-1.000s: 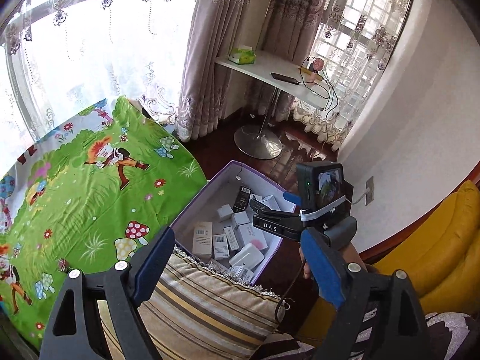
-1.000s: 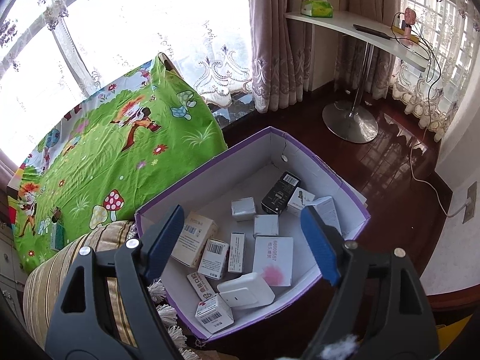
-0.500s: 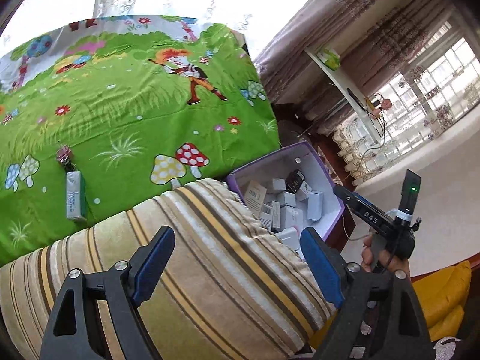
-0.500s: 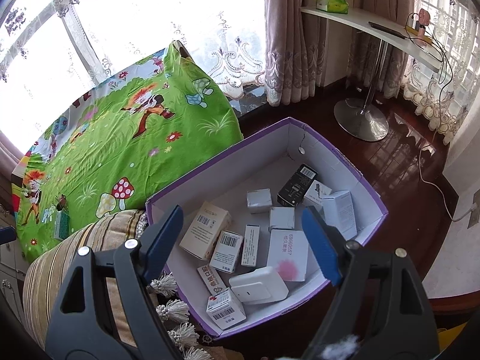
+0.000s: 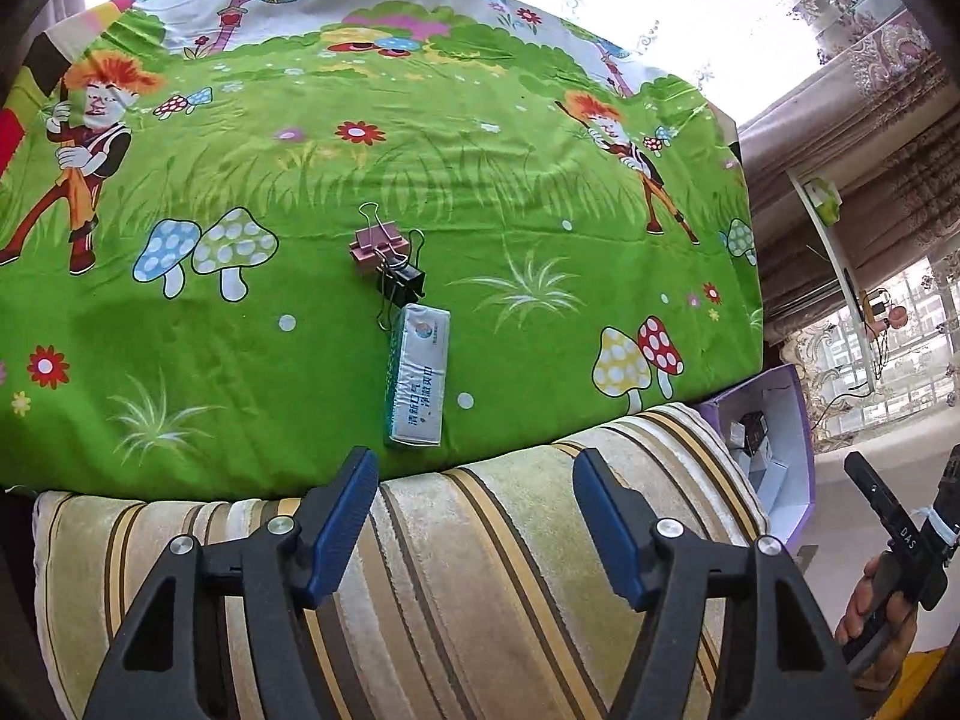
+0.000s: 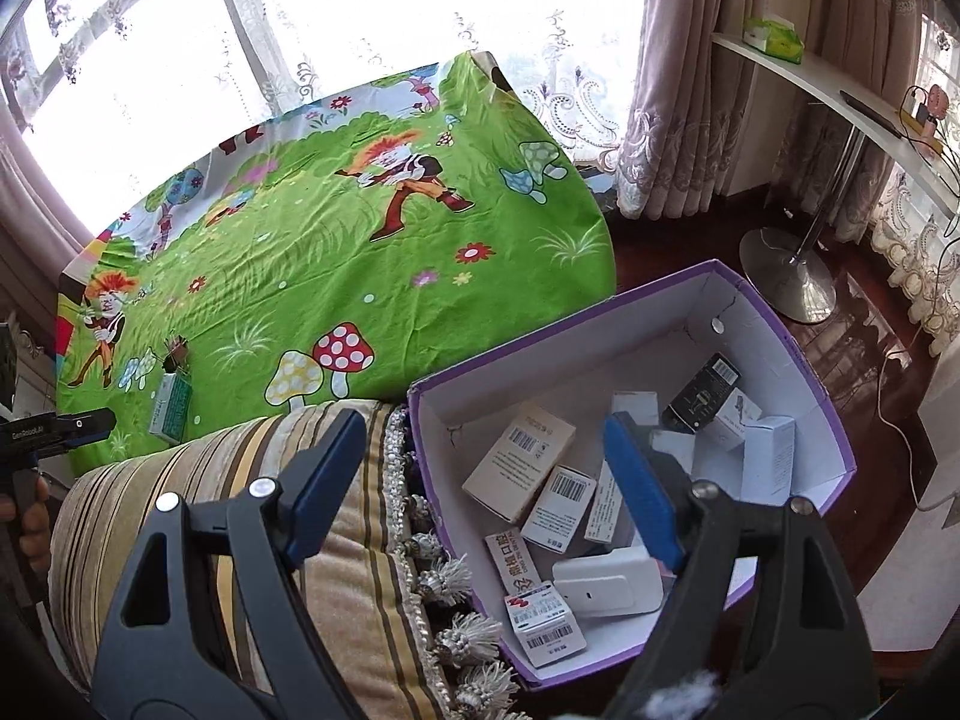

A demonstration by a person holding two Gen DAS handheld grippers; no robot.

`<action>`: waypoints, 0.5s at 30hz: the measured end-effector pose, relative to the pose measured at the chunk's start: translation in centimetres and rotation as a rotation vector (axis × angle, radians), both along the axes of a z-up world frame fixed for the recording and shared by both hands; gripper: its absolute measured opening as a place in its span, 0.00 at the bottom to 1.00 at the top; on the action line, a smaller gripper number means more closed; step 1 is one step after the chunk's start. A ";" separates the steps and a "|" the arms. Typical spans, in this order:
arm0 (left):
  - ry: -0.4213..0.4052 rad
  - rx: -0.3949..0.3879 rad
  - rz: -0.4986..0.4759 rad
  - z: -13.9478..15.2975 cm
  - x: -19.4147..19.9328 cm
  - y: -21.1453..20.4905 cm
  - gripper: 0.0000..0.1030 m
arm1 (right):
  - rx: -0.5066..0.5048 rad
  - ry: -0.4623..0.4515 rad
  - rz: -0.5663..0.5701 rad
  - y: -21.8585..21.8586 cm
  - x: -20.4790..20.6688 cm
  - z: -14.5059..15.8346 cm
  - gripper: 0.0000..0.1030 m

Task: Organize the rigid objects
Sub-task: 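Grasp the teal tissue pack with left tool while right tool grasps black binder clip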

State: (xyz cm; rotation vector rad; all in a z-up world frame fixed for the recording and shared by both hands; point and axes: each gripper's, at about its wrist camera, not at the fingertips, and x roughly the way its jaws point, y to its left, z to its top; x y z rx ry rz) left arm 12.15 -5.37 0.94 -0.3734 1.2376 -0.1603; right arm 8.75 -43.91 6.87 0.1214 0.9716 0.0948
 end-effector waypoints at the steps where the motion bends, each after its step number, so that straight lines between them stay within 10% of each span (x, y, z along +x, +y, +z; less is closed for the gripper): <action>1: 0.003 0.007 -0.014 -0.5 0.5 -0.2 0.66 | -0.002 -0.001 0.021 0.8 0.3 0.1 0.81; 15: 0.114 0.094 -0.056 -5.6 4.8 -0.4 0.57 | -0.057 0.009 0.270 12.0 3.7 0.3 0.81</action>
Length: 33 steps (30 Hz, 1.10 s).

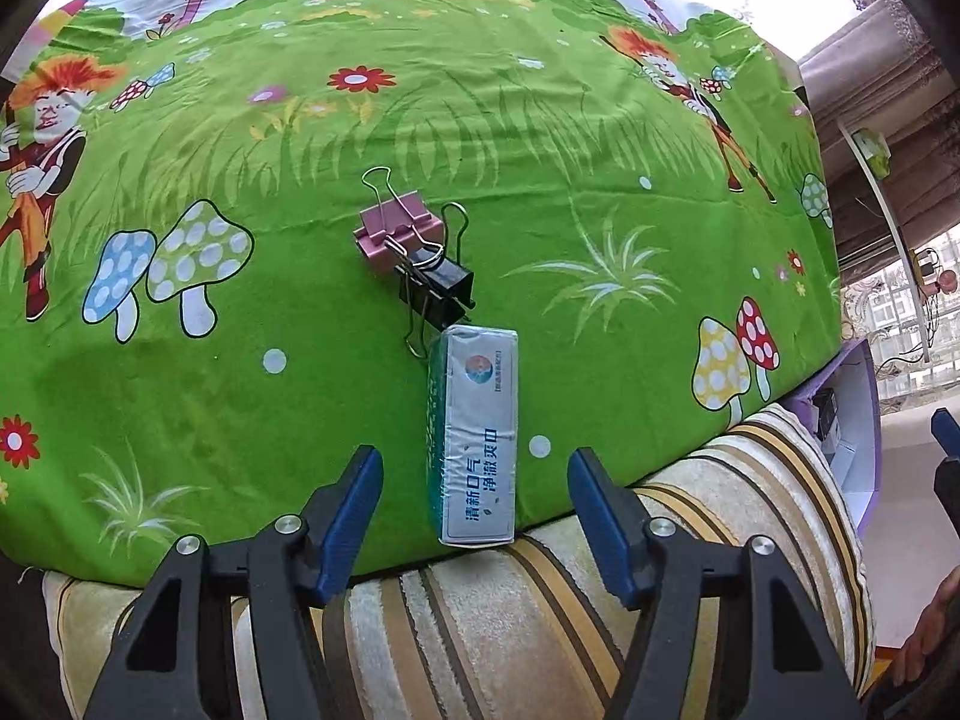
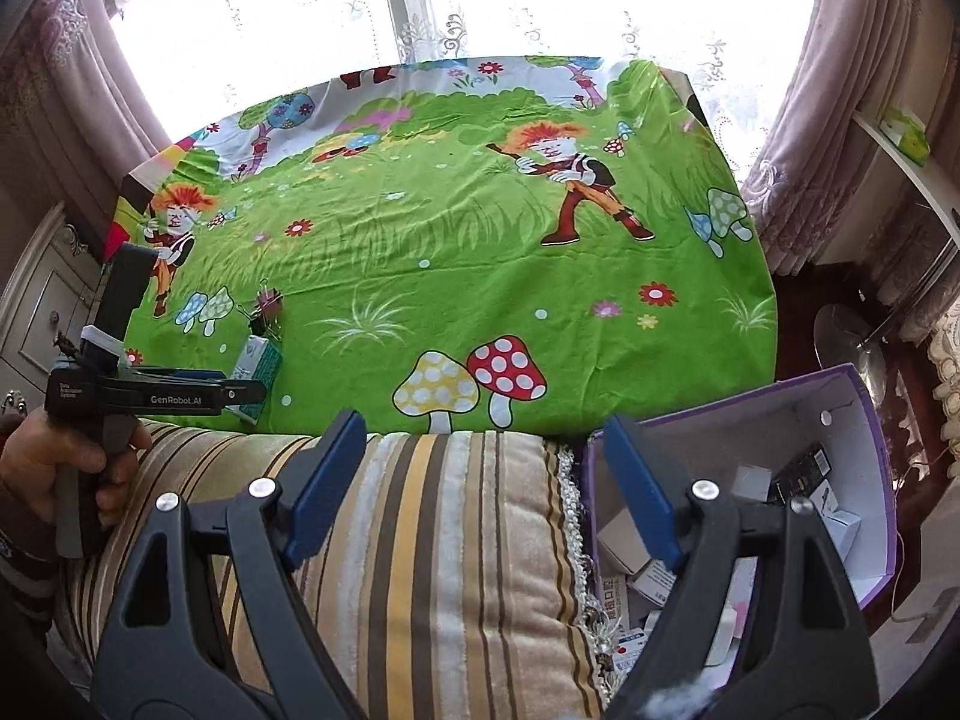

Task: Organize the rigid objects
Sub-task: 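Grasp the teal tissue pack with left tool while right tool grasps black binder clip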

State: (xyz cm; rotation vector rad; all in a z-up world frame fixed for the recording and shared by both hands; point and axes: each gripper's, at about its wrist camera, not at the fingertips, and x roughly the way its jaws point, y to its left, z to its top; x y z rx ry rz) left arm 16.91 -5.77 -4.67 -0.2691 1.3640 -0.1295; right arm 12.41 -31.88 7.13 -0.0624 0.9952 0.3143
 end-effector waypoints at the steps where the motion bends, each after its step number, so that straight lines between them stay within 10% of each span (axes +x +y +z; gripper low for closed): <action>1: 0.009 -0.014 0.000 -0.3 0.1 0.1 0.54 | -0.004 0.001 0.015 0.7 0.1 0.0 0.81; 8: 0.027 -0.094 0.017 -0.8 -0.2 1.3 0.33 | -0.023 0.015 0.092 4.5 0.9 -0.5 0.81; 18: 0.007 -0.234 0.073 0.3 -2.5 3.4 0.32 | -0.025 0.037 0.194 9.6 2.1 -1.4 0.81; 33: -0.132 -0.211 0.349 1.1 -5.8 10.4 0.32 | -0.089 0.073 0.404 18.7 3.6 -6.1 0.73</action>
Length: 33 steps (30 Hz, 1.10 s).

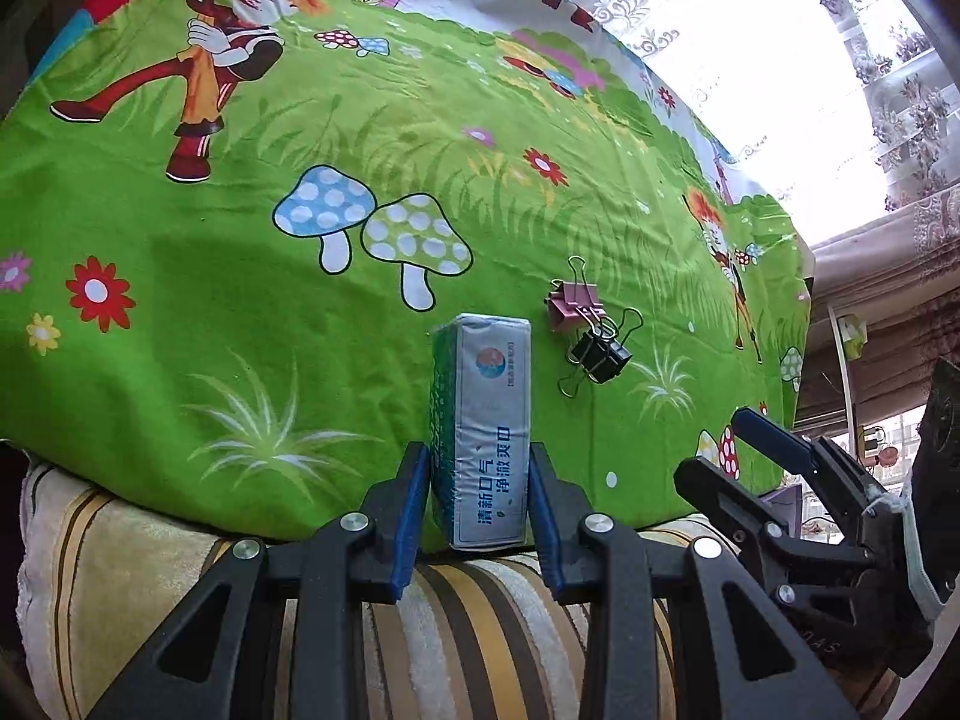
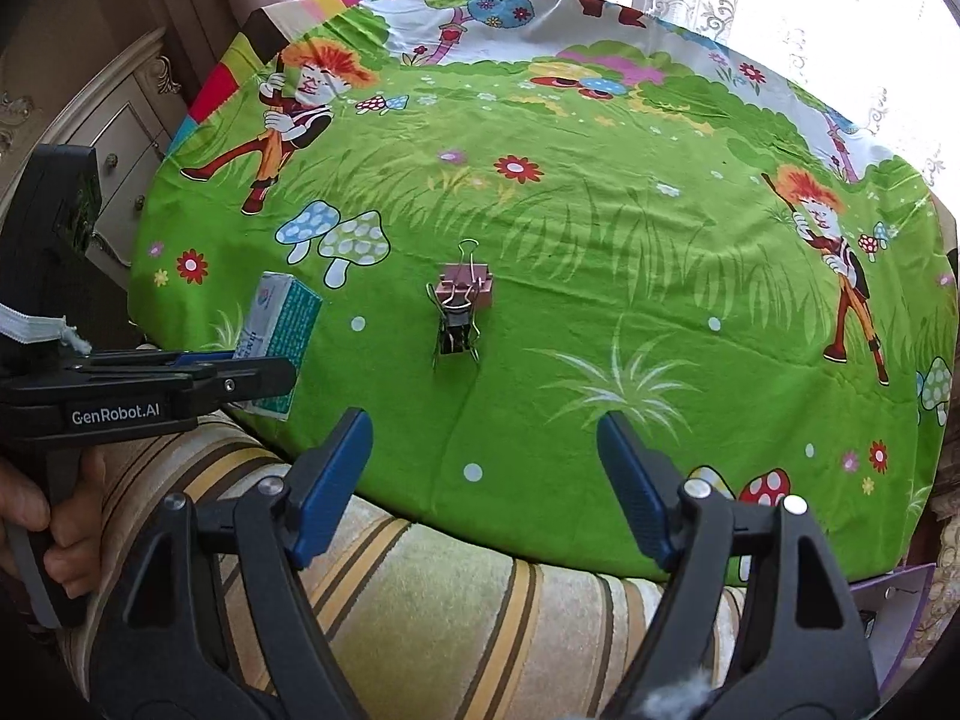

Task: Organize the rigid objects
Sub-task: 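Grasp the teal tissue pack with left tool while right tool grasps black binder clip, then carry tissue pack and black clip over the purple box and open both tools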

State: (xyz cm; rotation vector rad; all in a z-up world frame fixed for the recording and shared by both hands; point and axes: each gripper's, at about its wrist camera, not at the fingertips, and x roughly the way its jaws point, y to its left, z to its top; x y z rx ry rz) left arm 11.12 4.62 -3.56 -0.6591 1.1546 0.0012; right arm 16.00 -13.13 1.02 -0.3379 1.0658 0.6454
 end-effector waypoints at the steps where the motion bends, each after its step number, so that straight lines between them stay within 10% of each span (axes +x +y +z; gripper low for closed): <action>1: -0.001 -0.005 0.001 -0.1 0.0 0.1 0.32 | -0.008 0.006 -0.002 0.4 0.2 -0.4 0.72; 20: -0.017 -0.043 0.003 -0.6 0.0 0.2 0.32 | 0.001 0.091 0.000 4.3 4.4 -4.0 0.43; 24: -0.020 -0.048 0.002 -0.7 0.0 0.3 0.32 | -0.004 0.120 0.003 4.3 4.5 -4.6 0.20; 33: -0.022 -0.048 -0.002 -0.6 -0.1 0.0 0.32 | 0.027 0.142 -0.023 2.6 3.8 -3.9 0.20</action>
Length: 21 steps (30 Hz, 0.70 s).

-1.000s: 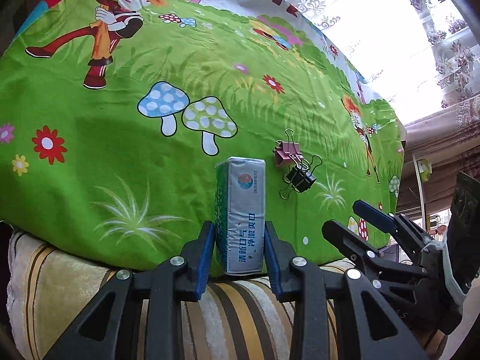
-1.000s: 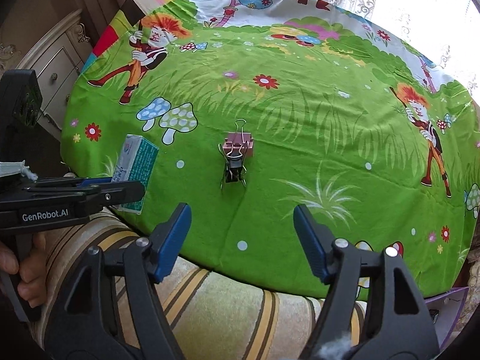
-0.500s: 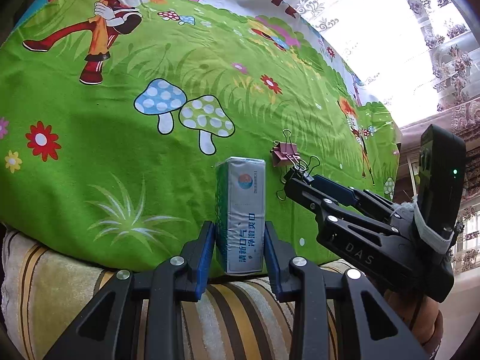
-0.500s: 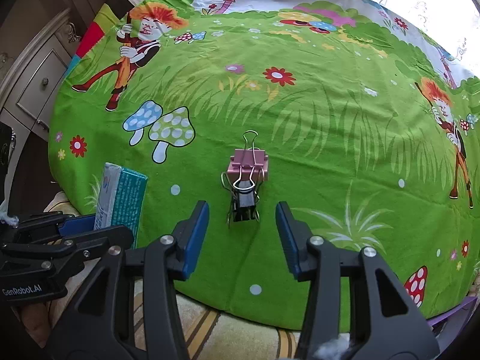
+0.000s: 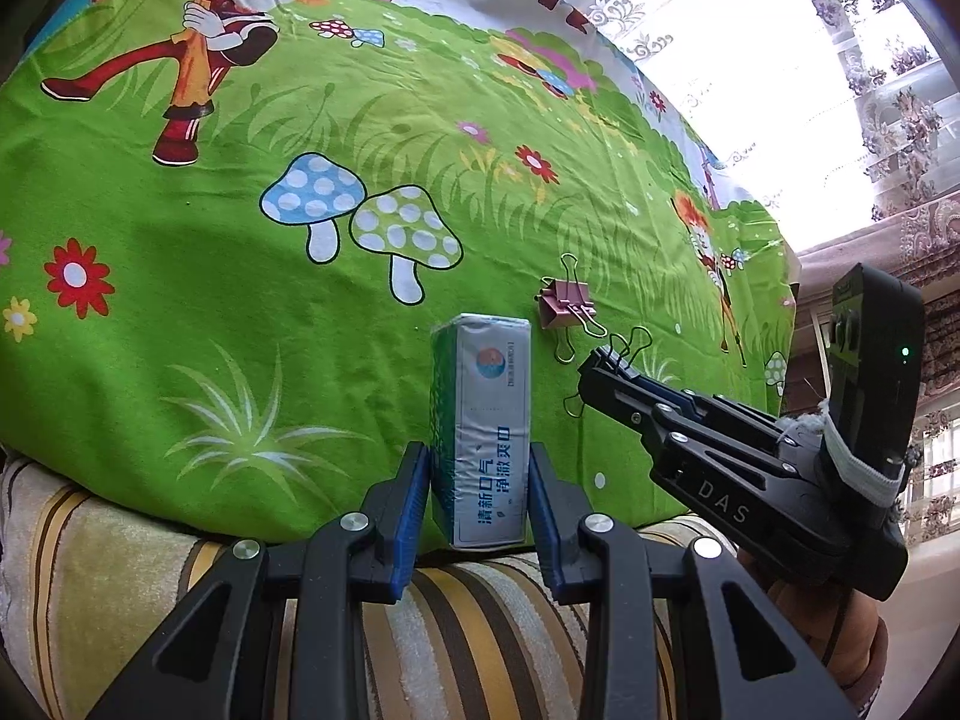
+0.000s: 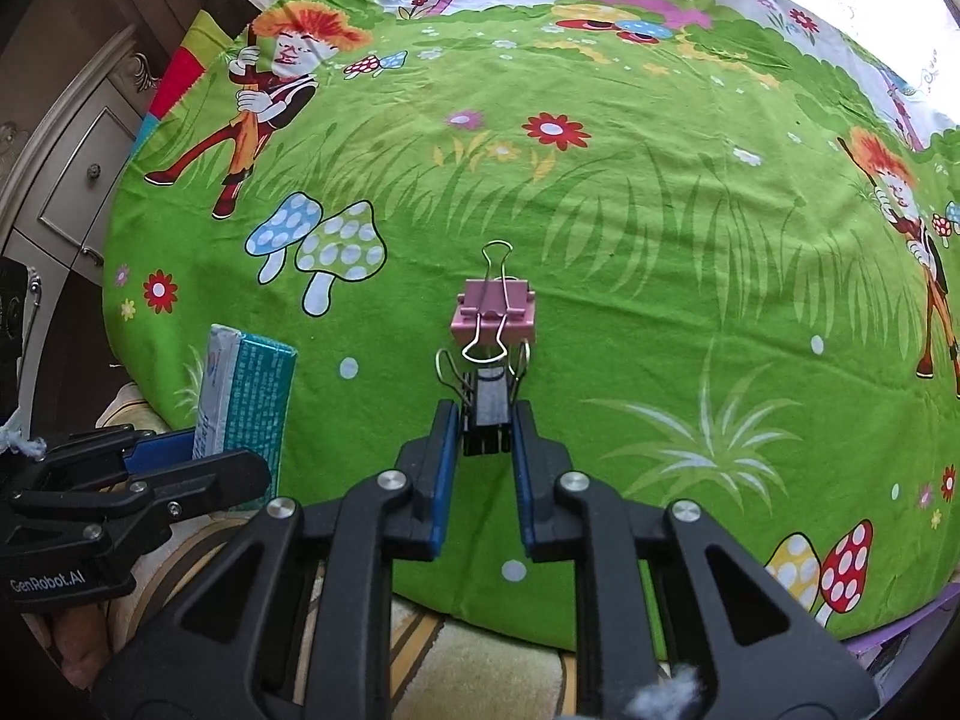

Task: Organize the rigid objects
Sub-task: 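Carry tissue pack and black clip over the purple box and open both tools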

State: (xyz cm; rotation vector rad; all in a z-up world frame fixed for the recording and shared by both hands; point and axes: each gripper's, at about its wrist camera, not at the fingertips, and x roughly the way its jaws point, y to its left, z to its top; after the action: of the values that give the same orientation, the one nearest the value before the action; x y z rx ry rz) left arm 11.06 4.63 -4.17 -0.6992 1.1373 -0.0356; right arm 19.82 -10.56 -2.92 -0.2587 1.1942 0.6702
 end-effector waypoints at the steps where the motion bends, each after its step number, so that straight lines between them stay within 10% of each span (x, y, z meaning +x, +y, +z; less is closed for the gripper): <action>1: 0.000 0.000 -0.001 0.0 0.0 0.0 0.32 | 0.004 -0.001 -0.007 -0.3 -0.2 0.2 0.20; 21: -0.054 0.017 -0.170 2.9 0.4 -7.6 0.32 | 0.028 -0.116 -0.178 -9.4 -4.6 4.8 0.20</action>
State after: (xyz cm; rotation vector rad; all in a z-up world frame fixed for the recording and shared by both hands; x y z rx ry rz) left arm 11.43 -2.97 -1.31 -0.5821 1.1411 -0.1879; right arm 15.25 -20.00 1.89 -0.1635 1.0820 0.5091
